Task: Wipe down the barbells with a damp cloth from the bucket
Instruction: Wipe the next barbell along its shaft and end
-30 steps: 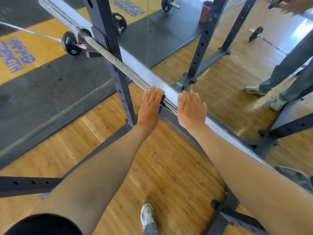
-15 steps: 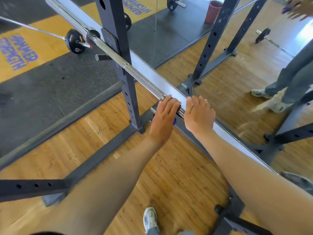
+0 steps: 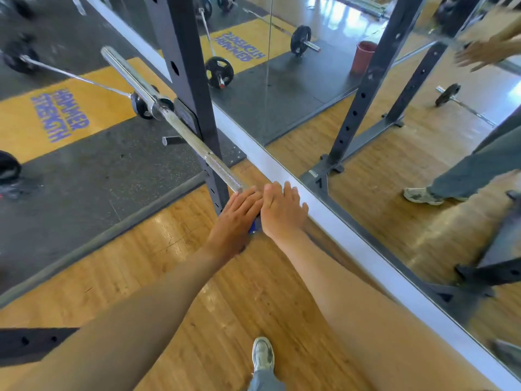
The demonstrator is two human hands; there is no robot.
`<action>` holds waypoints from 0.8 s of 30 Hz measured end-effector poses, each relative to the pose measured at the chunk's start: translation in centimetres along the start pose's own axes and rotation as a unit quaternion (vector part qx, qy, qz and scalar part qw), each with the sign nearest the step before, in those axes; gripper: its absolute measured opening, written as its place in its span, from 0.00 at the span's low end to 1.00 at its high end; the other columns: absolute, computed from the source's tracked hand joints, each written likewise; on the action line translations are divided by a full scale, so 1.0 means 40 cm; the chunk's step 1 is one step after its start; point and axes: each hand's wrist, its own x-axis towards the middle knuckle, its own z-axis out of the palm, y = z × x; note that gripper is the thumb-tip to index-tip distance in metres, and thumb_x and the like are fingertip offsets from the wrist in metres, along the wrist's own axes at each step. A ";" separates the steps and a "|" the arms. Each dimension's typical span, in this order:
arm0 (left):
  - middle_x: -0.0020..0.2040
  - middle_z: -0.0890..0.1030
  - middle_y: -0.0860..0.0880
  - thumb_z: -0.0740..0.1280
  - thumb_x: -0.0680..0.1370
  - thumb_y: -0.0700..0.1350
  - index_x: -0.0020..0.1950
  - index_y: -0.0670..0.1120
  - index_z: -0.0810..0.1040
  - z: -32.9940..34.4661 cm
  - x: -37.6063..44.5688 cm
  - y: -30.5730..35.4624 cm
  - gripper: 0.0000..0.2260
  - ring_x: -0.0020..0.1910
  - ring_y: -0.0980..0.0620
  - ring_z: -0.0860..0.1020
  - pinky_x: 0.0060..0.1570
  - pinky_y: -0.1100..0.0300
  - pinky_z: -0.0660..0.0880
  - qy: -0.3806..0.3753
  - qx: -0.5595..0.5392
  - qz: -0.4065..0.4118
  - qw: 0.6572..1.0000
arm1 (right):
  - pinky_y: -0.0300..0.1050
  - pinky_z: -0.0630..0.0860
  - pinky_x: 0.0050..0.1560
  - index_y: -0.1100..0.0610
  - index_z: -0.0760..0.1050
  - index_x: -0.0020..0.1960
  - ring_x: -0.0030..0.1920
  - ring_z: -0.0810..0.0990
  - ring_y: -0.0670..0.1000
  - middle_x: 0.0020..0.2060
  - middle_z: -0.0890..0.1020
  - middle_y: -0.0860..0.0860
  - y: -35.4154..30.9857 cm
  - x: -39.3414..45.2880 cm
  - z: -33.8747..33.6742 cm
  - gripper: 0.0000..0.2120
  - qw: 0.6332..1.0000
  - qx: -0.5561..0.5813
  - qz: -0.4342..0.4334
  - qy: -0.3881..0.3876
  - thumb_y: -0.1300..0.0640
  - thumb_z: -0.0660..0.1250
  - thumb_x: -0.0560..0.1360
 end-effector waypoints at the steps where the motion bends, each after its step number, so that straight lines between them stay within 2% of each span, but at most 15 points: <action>1: 0.75 0.70 0.50 0.72 0.70 0.29 0.77 0.46 0.68 -0.015 0.016 -0.031 0.37 0.79 0.47 0.60 0.81 0.48 0.50 -0.011 0.011 -0.006 1.000 | 0.65 0.52 0.78 0.49 0.62 0.77 0.81 0.52 0.57 0.81 0.58 0.53 -0.007 0.010 0.002 0.28 1.000 -0.006 -0.008 -0.010 0.42 0.36 0.84; 5: 0.72 0.70 0.51 0.67 0.71 0.24 0.73 0.48 0.69 -0.048 0.068 -0.123 0.33 0.80 0.48 0.58 0.80 0.49 0.46 -0.002 -0.002 -0.091 0.996 | 0.64 0.50 0.78 0.50 0.58 0.80 0.81 0.49 0.57 0.82 0.54 0.54 -0.040 0.046 0.014 0.31 0.998 0.009 -0.016 -0.053 0.41 0.35 0.84; 8: 0.74 0.70 0.51 0.69 0.70 0.25 0.75 0.47 0.68 -0.041 0.062 -0.108 0.36 0.81 0.47 0.57 0.80 0.46 0.48 0.013 -0.032 -0.113 0.993 | 0.63 0.55 0.77 0.50 0.63 0.77 0.80 0.56 0.56 0.79 0.63 0.52 -0.074 0.067 0.014 0.30 0.998 0.023 -0.029 -0.042 0.41 0.36 0.84; 11: 0.77 0.68 0.50 0.76 0.70 0.31 0.78 0.46 0.64 -0.030 0.027 -0.073 0.40 0.80 0.46 0.59 0.79 0.41 0.55 0.014 -0.045 -0.059 0.997 | 0.62 0.65 0.71 0.50 0.68 0.73 0.75 0.66 0.57 0.73 0.71 0.52 -0.098 0.092 0.018 0.28 0.999 0.024 -0.044 -0.020 0.42 0.38 0.84; 14: 0.79 0.66 0.50 0.71 0.71 0.25 0.80 0.47 0.64 -0.058 0.043 -0.132 0.40 0.81 0.48 0.58 0.80 0.48 0.48 -0.016 -0.010 -0.003 1.000 | 0.61 0.66 0.72 0.52 0.67 0.74 0.74 0.68 0.58 0.73 0.71 0.54 -0.119 0.123 0.007 0.33 0.997 0.068 -0.035 -0.027 0.39 0.35 0.82; 16: 0.79 0.65 0.51 0.67 0.71 0.24 0.80 0.47 0.64 -0.084 0.072 -0.202 0.40 0.81 0.49 0.56 0.80 0.51 0.44 -0.030 0.008 -0.037 0.999 | 0.61 0.64 0.74 0.54 0.65 0.76 0.75 0.65 0.59 0.75 0.69 0.56 -0.143 0.144 0.010 0.37 0.995 0.085 -0.045 -0.034 0.38 0.32 0.80; 18: 0.80 0.64 0.51 0.65 0.72 0.23 0.81 0.48 0.62 -0.105 0.100 -0.268 0.40 0.82 0.48 0.55 0.79 0.51 0.45 -0.031 -0.003 -0.103 0.994 | 0.60 0.63 0.75 0.55 0.62 0.78 0.77 0.63 0.59 0.77 0.66 0.57 -0.164 0.162 0.027 0.32 0.995 0.076 -0.051 -0.040 0.41 0.36 0.83; 20: 0.81 0.62 0.51 0.64 0.71 0.22 0.81 0.47 0.60 -0.114 0.118 -0.304 0.42 0.82 0.48 0.52 0.79 0.51 0.44 -0.033 -0.012 -0.129 0.991 | 0.61 0.65 0.74 0.54 0.61 0.78 0.76 0.63 0.58 0.76 0.66 0.56 -0.189 0.171 0.037 0.29 0.996 0.066 -0.053 -0.034 0.43 0.38 0.84; 22: 0.81 0.62 0.50 0.62 0.71 0.22 0.81 0.46 0.61 -0.115 0.111 -0.302 0.41 0.82 0.48 0.51 0.79 0.52 0.40 -0.044 -0.032 -0.114 0.992 | 0.62 0.67 0.72 0.53 0.62 0.76 0.76 0.64 0.59 0.75 0.67 0.55 -0.217 0.178 0.041 0.32 0.995 0.080 -0.050 -0.033 0.41 0.34 0.82; 24: 0.82 0.58 0.51 0.56 0.72 0.26 0.83 0.48 0.57 -0.111 0.090 -0.305 0.39 0.83 0.52 0.46 0.78 0.54 0.37 -0.071 -0.046 -0.044 0.995 | 0.62 0.71 0.68 0.53 0.65 0.73 0.72 0.68 0.60 0.71 0.71 0.56 -0.252 0.184 0.035 0.37 0.995 0.077 -0.066 -0.020 0.39 0.30 0.78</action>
